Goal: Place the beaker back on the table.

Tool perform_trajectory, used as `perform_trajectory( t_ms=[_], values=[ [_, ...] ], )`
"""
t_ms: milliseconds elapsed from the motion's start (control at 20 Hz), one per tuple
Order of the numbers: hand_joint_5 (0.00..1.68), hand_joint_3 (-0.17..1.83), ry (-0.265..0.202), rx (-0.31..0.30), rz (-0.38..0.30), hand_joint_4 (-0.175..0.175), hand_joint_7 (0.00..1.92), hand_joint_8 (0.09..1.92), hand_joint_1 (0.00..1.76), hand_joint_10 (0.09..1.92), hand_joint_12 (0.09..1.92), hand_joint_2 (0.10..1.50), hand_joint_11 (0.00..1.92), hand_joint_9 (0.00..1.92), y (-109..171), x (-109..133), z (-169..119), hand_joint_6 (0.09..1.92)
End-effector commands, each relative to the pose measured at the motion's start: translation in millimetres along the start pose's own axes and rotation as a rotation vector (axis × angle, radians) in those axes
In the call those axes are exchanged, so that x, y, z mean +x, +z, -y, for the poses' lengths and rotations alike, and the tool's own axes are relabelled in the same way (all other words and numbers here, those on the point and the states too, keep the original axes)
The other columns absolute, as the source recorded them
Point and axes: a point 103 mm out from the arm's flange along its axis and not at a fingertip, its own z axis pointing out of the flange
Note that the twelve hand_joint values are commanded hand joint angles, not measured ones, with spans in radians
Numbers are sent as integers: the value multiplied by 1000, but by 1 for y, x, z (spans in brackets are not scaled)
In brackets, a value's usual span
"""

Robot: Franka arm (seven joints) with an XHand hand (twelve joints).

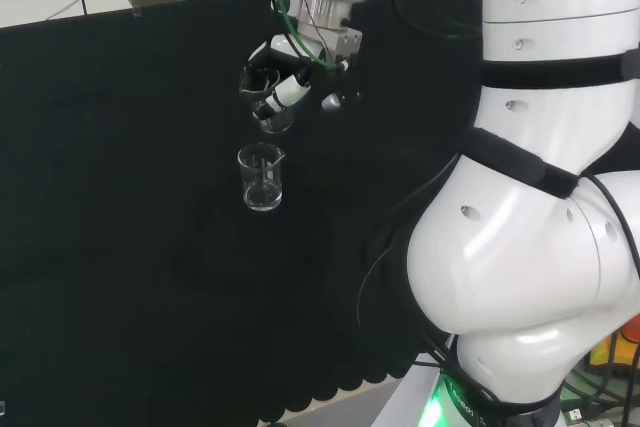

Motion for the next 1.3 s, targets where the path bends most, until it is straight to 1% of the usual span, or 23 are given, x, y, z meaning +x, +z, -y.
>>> perform_trajectory(
  t_ms=[50,250,650,850,1100,1300],
  values=[
    [1215,-175,4,-36,-42,-166,1324,603,1423,87,597,1027,1378,1566,14,-6,-12,580],
    [1211,-175,6,-32,-52,-162,1321,609,1423,87,602,1029,1377,1559,22,-7,-19,596],
    [1201,-175,28,-32,-73,-146,1304,633,1419,87,615,1034,1376,1551,32,-17,-27,634],
    [1195,-175,35,-32,-87,-138,1292,653,1417,87,622,1037,1369,1541,37,-23,-28,657],
    [1190,-175,48,-44,-97,-135,1288,664,1416,87,627,1040,1361,1531,41,-26,-26,676],
    [1172,-175,51,-29,-99,-123,1269,690,1412,87,658,1048,1347,1517,43,-28,-25,724]
  ],
)
